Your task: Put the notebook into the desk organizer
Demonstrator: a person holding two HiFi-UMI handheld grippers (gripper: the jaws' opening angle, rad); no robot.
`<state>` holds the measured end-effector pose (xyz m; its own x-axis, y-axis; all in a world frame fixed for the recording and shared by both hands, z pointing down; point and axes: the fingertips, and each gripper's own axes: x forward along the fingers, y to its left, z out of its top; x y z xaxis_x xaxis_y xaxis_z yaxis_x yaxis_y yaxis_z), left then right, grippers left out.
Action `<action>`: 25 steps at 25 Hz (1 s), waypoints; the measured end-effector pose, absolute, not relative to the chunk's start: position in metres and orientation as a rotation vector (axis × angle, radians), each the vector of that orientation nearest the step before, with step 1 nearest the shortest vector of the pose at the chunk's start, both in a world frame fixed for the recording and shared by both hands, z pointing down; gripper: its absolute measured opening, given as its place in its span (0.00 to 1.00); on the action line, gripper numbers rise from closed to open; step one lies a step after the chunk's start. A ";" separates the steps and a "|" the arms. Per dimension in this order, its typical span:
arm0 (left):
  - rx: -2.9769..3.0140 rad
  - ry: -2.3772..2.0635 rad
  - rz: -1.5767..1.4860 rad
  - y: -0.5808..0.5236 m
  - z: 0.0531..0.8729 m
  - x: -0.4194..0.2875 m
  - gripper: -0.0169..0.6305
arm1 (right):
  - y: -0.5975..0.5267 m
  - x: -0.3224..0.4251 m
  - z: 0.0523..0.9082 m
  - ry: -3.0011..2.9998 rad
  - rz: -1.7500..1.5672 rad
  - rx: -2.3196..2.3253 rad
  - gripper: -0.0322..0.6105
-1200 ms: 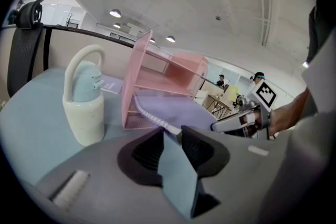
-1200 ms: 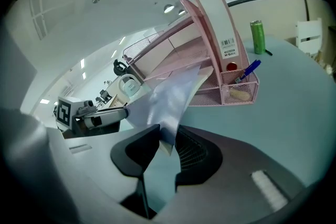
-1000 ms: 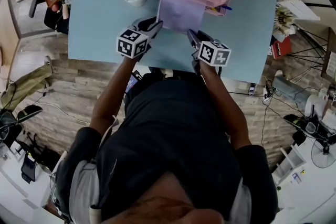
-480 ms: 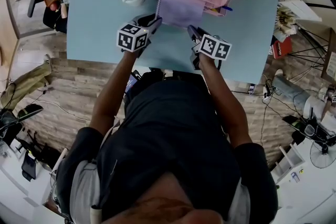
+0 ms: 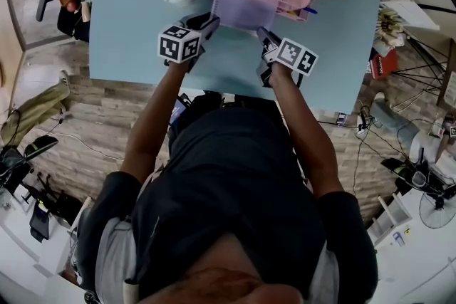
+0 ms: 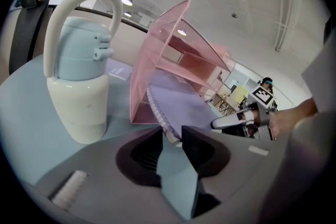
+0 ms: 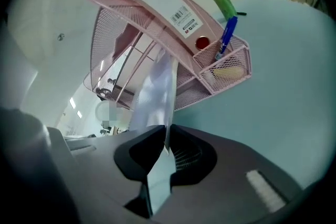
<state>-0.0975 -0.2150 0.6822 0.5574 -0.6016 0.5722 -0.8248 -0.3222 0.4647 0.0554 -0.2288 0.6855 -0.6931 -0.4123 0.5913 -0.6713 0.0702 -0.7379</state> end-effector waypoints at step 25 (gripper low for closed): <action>2.091 -1.240 0.387 -0.213 0.670 -0.105 0.29 | -0.284 0.061 0.680 -2.124 1.918 1.170 0.10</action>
<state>-0.1050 -0.2126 0.6699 0.5053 -0.6617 0.5539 -0.8593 -0.3266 0.3937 0.0608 -0.2836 0.6800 -0.7128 -0.4887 0.5032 -0.5503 -0.0551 -0.8331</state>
